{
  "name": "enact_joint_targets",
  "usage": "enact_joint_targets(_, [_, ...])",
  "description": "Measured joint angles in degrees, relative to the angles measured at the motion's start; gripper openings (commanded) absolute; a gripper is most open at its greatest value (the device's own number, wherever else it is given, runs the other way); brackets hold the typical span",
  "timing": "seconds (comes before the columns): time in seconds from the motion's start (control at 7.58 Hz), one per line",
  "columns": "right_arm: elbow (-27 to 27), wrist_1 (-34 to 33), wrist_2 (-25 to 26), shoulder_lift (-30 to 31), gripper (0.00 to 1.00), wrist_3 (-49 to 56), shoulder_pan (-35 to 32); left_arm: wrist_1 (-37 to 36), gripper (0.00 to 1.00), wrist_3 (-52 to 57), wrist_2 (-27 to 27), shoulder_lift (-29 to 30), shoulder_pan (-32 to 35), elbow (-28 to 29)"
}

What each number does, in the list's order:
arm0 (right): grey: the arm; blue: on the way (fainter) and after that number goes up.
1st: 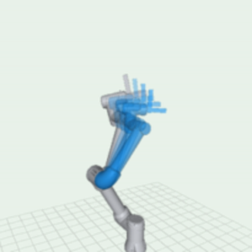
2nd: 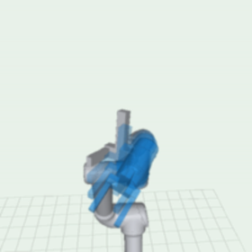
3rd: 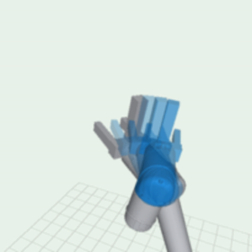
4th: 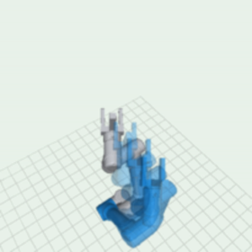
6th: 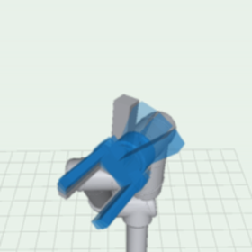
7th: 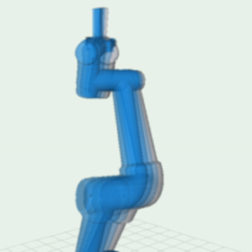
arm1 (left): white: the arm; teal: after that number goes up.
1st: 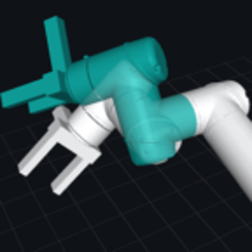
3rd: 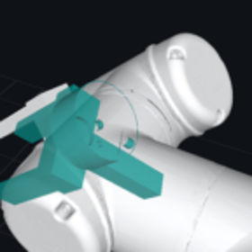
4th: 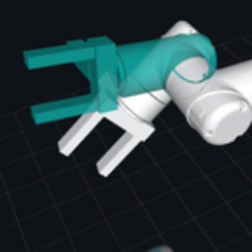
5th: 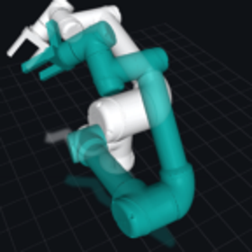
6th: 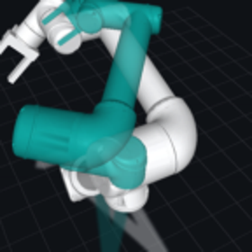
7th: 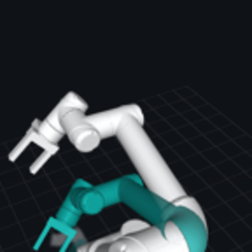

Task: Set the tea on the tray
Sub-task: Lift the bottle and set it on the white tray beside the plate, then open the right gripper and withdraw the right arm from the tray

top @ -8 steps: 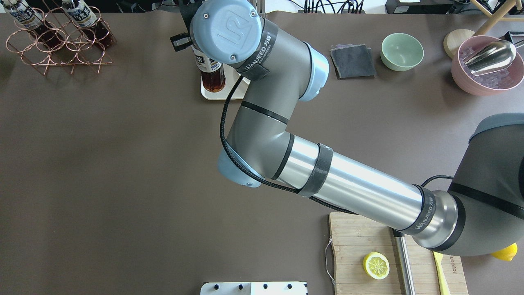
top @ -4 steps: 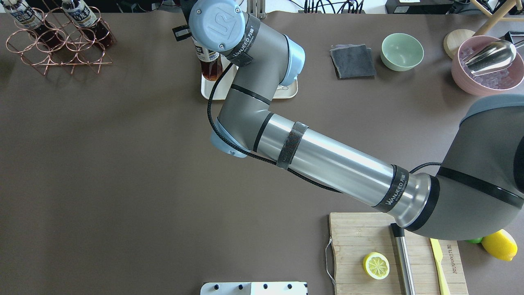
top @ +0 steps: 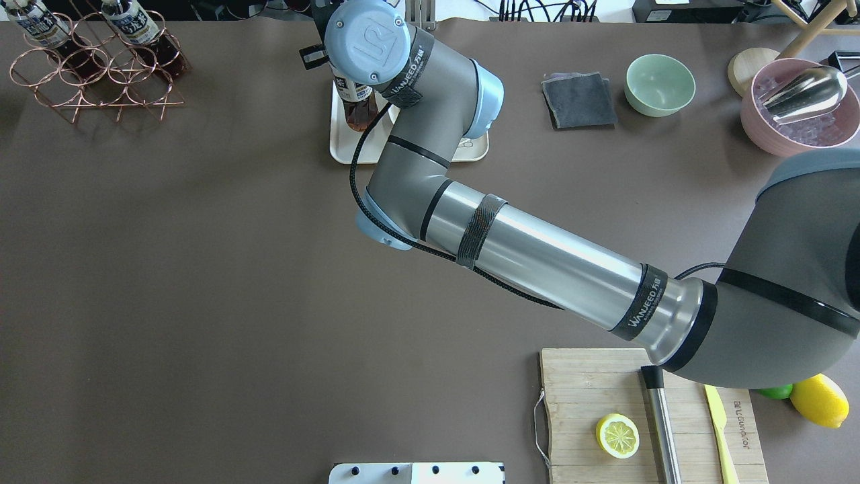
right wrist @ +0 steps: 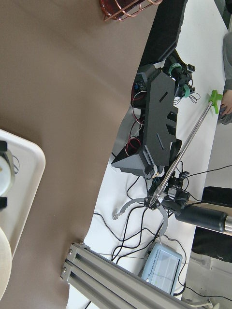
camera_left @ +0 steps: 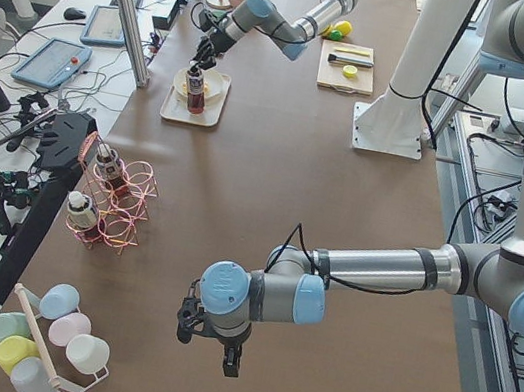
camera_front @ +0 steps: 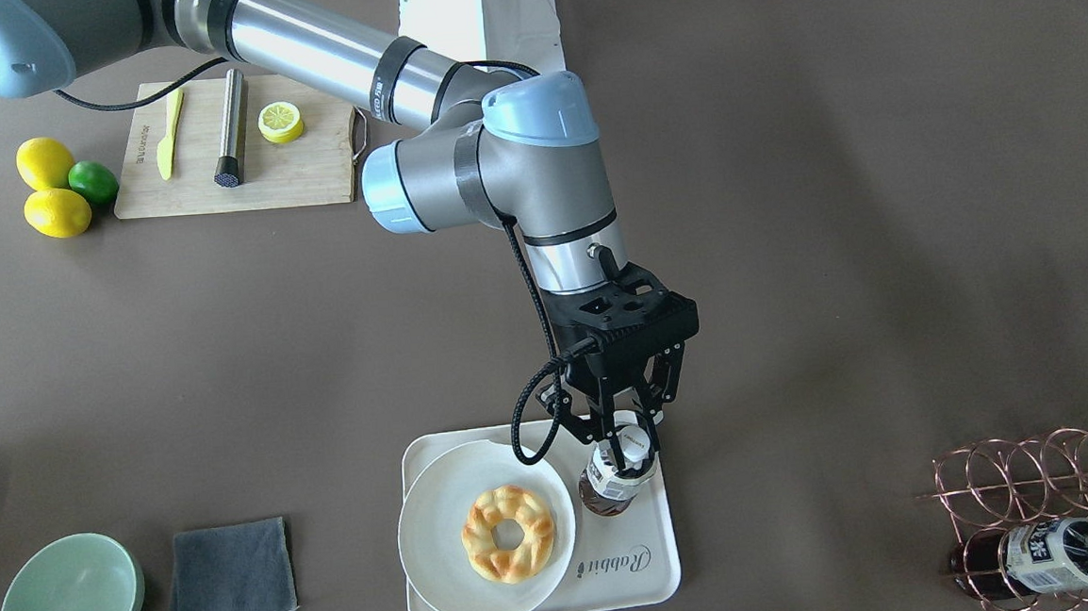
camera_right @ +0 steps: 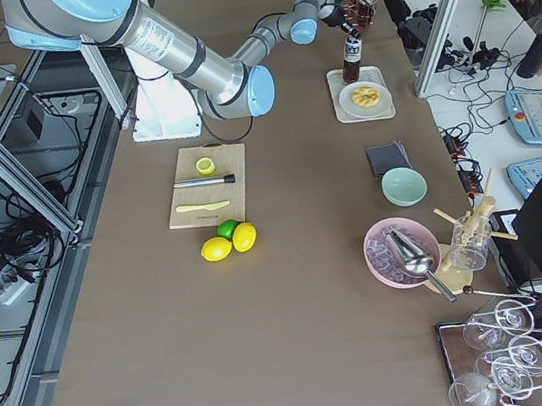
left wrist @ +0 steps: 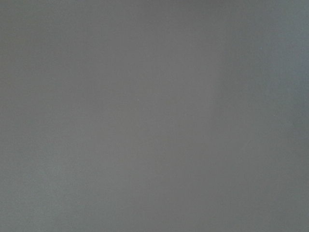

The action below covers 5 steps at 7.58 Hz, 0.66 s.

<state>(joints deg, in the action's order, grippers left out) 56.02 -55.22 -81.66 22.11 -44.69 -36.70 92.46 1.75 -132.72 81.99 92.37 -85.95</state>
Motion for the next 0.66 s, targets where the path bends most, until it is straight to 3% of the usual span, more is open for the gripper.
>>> enact_joint_targets(0.53, [-0.11, 1.06, 0.29, 0.41, 0.00, -0.04, 0.69, 0.00, 0.98, 0.01, 0.00, -0.07, 0.01, 0.00])
enact_joint_targets(0.66, [-0.12, 1.23, 0.28, 0.50, 0.36, -0.04, 0.82, 0.03, 0.98, 0.01, 0.00, -0.07, 0.01, 0.00])
